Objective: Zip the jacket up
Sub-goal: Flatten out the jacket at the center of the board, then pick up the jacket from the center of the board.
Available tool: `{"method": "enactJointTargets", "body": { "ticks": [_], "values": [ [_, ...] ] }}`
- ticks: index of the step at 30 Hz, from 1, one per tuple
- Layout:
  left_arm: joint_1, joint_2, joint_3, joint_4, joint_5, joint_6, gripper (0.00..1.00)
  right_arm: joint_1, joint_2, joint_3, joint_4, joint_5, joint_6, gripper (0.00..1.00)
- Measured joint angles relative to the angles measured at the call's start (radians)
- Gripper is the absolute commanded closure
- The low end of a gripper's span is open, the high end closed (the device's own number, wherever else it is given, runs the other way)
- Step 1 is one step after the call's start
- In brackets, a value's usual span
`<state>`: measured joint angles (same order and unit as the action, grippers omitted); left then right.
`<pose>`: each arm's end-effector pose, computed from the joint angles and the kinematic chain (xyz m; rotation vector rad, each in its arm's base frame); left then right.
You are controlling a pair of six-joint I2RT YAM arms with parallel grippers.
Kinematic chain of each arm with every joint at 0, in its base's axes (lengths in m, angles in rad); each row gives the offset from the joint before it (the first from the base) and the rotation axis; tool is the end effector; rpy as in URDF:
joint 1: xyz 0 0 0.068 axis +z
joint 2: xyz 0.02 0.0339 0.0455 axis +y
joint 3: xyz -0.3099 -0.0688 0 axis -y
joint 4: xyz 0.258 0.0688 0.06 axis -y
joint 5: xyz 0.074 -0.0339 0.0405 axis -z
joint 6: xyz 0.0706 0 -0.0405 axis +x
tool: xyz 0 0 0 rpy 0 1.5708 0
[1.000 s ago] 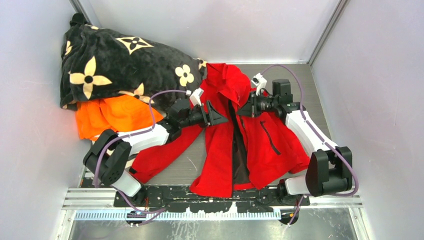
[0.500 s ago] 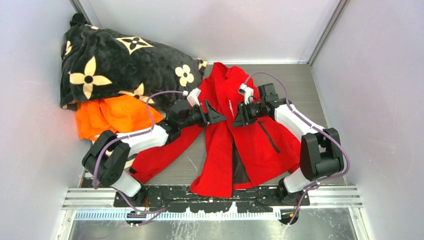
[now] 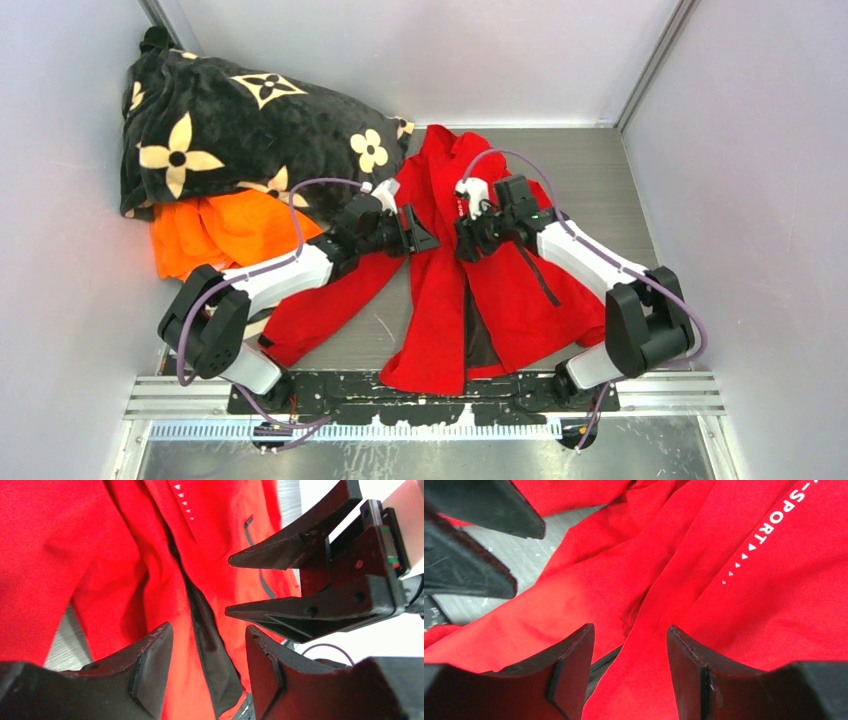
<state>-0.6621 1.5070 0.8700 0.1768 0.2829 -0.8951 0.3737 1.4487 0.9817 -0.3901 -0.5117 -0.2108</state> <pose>0.2800 -0.2432 0.2546 -0.0640 2.2550 -1.2069 0.2931 0.1521 0.2560 -0.9100 2.2173 0.6943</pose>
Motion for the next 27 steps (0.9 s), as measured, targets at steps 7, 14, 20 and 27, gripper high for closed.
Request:
{"method": "enactJointTargets", "body": {
  "ticks": [7, 14, 20, 27],
  "values": [
    [0.019, -0.032, -0.012, -0.076, -0.037, 0.038, 0.45, 0.131, 0.119, 0.003, 0.066, 0.239, 0.014, 0.43],
    [0.027, -0.089, -0.041, -0.093, -0.048, 0.061, 0.45, 0.178, 0.195, 0.027, 0.068, 0.422, 0.015, 0.60],
    [0.027, -0.092, -0.042, -0.102, -0.047, 0.070, 0.45, 0.174, 0.194, 0.041, 0.067, 0.457, 0.015, 0.68],
    [0.027, -0.092, -0.042, -0.108, -0.042, 0.070, 0.45, 0.121, 0.194, 0.053, 0.051, 0.387, 0.043, 0.65]
  ]
}}
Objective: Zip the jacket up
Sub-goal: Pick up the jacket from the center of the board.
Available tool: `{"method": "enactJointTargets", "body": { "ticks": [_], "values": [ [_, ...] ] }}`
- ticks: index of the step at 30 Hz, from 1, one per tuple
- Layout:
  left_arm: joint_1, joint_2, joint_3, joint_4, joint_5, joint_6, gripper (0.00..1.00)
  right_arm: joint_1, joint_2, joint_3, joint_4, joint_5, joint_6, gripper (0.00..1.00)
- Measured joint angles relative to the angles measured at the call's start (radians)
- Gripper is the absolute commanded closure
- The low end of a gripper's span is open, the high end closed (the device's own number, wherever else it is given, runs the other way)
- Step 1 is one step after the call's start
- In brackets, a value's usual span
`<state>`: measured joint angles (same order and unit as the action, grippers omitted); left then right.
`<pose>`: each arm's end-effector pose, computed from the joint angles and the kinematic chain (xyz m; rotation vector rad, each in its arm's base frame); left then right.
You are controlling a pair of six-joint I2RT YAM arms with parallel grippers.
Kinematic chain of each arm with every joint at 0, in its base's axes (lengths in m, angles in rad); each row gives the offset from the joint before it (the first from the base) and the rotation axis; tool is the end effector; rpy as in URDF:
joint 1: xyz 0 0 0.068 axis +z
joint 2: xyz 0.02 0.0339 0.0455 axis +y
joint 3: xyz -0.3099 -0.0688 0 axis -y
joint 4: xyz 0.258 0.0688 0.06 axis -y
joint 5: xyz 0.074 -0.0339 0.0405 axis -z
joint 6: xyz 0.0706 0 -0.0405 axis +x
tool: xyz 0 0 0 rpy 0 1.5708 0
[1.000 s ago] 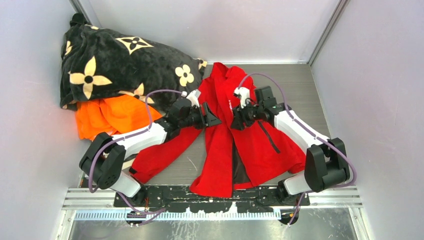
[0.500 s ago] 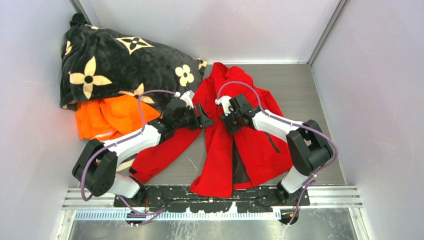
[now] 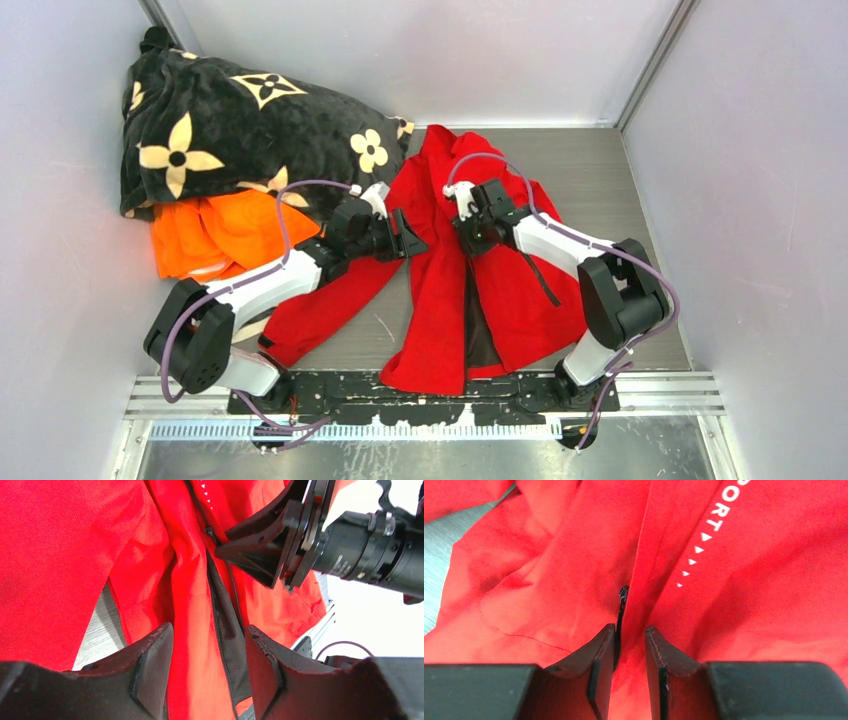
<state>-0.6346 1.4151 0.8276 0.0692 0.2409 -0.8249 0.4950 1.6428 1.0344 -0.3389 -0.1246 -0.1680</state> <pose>0.2669 -0.2174 0.2560 -0.0569 2.2809 -1.0867 0.3235 0.1846 0.2074 -0.8719 2.3768 0.2886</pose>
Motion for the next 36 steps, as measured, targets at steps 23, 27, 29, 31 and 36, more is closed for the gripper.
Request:
{"method": "enactJointTargets", "body": {
  "ticks": [23, 27, 29, 31, 36],
  "values": [
    [0.000, 0.019, 0.001, 0.001, 0.060, -0.004, 0.45, -0.077, 0.028, 0.082, -0.031, -0.150, 0.097, 0.53],
    [0.000, 0.019, 0.001, 0.001, 0.066, -0.004, 0.45, -0.078, 0.079, 0.117, -0.037, -0.142, 0.105, 0.56],
    [0.000, 0.019, 0.001, 0.001, 0.066, -0.004, 0.45, -0.078, 0.090, 0.124, -0.041, -0.141, 0.108, 0.55],
    [0.000, 0.019, 0.001, 0.000, 0.066, -0.004, 0.45, -0.078, 0.092, 0.130, -0.051, -0.142, 0.114, 0.53],
    [0.000, 0.019, 0.001, 0.000, 0.066, -0.004, 0.45, -0.077, 0.092, 0.154, -0.058, -0.164, 0.117, 0.45]
  ]
}}
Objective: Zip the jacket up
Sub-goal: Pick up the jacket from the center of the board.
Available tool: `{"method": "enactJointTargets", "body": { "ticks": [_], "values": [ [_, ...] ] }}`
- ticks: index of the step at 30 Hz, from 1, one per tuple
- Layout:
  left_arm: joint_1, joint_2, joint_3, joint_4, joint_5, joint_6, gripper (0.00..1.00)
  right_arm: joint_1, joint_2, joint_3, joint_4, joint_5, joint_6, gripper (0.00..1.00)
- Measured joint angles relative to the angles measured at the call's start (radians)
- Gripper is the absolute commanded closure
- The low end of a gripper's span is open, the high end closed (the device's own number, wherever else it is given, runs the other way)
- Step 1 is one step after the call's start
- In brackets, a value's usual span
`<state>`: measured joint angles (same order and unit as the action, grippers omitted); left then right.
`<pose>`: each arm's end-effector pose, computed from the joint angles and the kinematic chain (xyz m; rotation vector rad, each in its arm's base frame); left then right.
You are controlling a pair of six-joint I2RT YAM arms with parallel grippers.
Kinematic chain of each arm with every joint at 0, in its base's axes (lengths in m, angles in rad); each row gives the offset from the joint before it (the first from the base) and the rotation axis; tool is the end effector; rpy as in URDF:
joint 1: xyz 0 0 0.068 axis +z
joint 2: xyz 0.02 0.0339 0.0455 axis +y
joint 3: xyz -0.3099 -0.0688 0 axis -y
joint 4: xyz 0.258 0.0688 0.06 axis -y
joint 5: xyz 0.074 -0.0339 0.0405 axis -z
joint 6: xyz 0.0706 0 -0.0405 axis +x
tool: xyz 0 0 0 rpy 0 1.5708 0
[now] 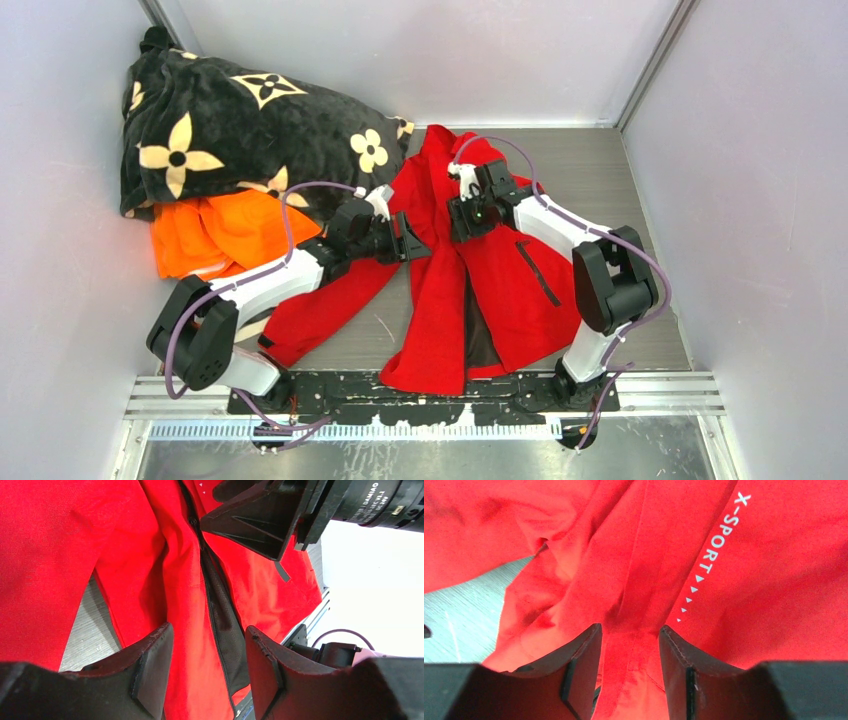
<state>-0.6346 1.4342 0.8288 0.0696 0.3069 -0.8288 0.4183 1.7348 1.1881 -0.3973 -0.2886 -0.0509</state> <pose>0.2657 -0.2221 0.2509 -0.0215 2.3175 -1.1437 0.3622 0.1830 0.2216 -0.7042 2.4336 0.5113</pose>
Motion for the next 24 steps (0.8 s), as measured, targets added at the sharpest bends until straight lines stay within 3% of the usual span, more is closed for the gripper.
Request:
{"method": "enactJointTargets", "body": {
  "ticks": [12, 20, 24],
  "values": [
    [0.000, 0.000, 0.000, -0.002, 0.000, 0.001, 0.45, 0.047, 0.066, 0.069, -0.009, 0.087, 0.001, 0.59],
    [0.000, -0.001, 0.000, -0.012, 0.000, 0.001, 0.45, 0.044, 0.070, 0.070, -0.023, 0.135, -0.002, 0.87],
    [0.000, -0.013, 0.000, -0.026, 0.000, 0.002, 0.45, 0.037, 0.070, 0.070, -0.024, 0.132, -0.002, 0.91]
  ]
}}
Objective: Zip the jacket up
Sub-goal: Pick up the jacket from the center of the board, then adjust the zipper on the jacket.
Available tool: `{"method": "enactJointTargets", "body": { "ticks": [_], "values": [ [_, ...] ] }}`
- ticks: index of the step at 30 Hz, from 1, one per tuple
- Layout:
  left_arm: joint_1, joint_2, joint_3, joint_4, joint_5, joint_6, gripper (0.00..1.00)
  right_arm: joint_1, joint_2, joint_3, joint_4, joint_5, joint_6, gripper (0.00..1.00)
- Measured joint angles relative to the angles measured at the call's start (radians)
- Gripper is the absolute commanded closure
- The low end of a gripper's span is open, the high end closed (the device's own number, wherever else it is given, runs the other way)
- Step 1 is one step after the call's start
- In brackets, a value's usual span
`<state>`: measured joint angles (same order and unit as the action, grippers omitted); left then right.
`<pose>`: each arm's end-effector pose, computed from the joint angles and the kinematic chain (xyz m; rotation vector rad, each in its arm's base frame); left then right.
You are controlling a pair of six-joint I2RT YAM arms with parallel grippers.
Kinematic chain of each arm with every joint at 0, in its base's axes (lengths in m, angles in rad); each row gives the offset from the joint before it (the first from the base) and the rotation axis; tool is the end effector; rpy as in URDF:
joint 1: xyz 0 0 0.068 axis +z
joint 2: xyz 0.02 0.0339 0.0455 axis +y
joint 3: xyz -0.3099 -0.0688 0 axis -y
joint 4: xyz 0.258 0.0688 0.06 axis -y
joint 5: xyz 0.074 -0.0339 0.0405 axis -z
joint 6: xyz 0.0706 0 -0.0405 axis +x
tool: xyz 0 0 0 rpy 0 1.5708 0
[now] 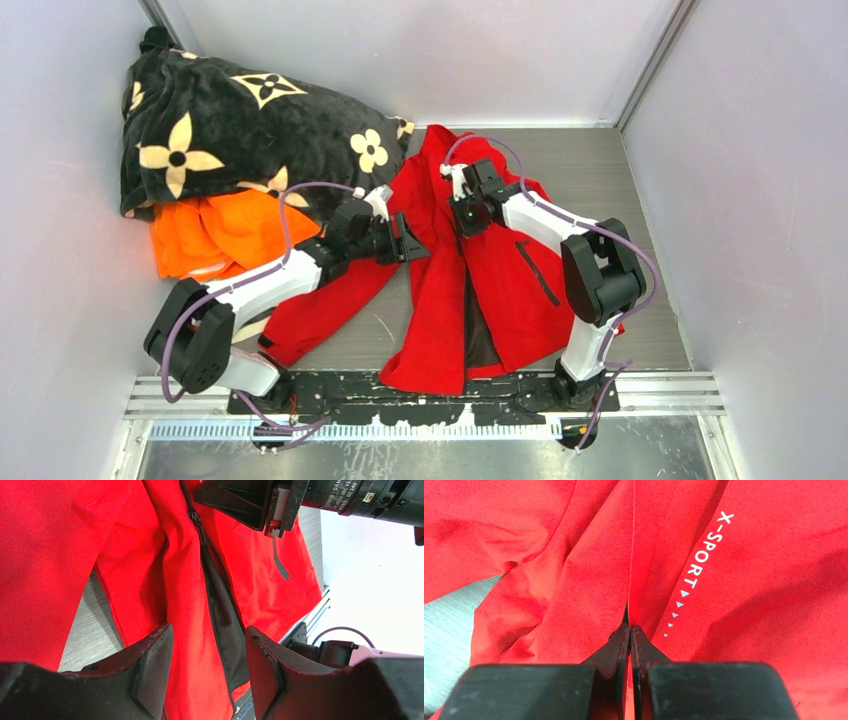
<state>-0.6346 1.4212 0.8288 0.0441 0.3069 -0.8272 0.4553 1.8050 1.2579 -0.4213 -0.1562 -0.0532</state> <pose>0.2627 -0.2199 0.2520 -0.0227 2.3301 -1.1367 0.3768 0.1967 0.2135 -0.7039 2.4614 0.3550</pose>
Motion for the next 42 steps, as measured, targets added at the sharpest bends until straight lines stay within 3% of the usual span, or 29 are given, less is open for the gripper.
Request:
{"method": "enactJointTargets", "body": {
  "ticks": [3, 8, 11, 18, 24, 34, 42],
  "values": [
    [0.000, -0.011, 0.000, -0.002, 0.000, 0.000, 0.45, -0.008, 0.000, 0.000, -0.001, -0.011, 0.000, 0.89],
    [0.000, -0.016, 0.000, -0.004, 0.004, -0.001, 0.45, -0.014, 0.008, 0.006, -0.008, -0.014, 0.000, 0.73],
    [0.000, -0.016, 0.000, -0.005, 0.008, -0.002, 0.45, -0.014, 0.026, 0.018, -0.010, -0.013, -0.001, 0.72],
    [0.000, -0.019, 0.000, -0.005, 0.016, -0.003, 0.45, -0.016, 0.058, 0.029, -0.022, -0.026, -0.002, 0.98],
    [0.000, -0.032, -0.010, 0.016, 0.037, -0.012, 0.45, -0.055, 0.033, 0.026, -0.023, -0.132, 0.000, 0.99],
    [-0.032, -0.009, -0.031, 0.205, 0.106, -0.066, 0.44, -0.183, -0.179, -0.071, 0.033, -0.453, 0.067, 0.99],
    [-0.064, 0.108, 0.007, 0.299, 0.117, -0.111, 0.45, -0.187, -0.185, -0.101, 0.063, -0.547, 0.108, 0.99]
  ]
}}
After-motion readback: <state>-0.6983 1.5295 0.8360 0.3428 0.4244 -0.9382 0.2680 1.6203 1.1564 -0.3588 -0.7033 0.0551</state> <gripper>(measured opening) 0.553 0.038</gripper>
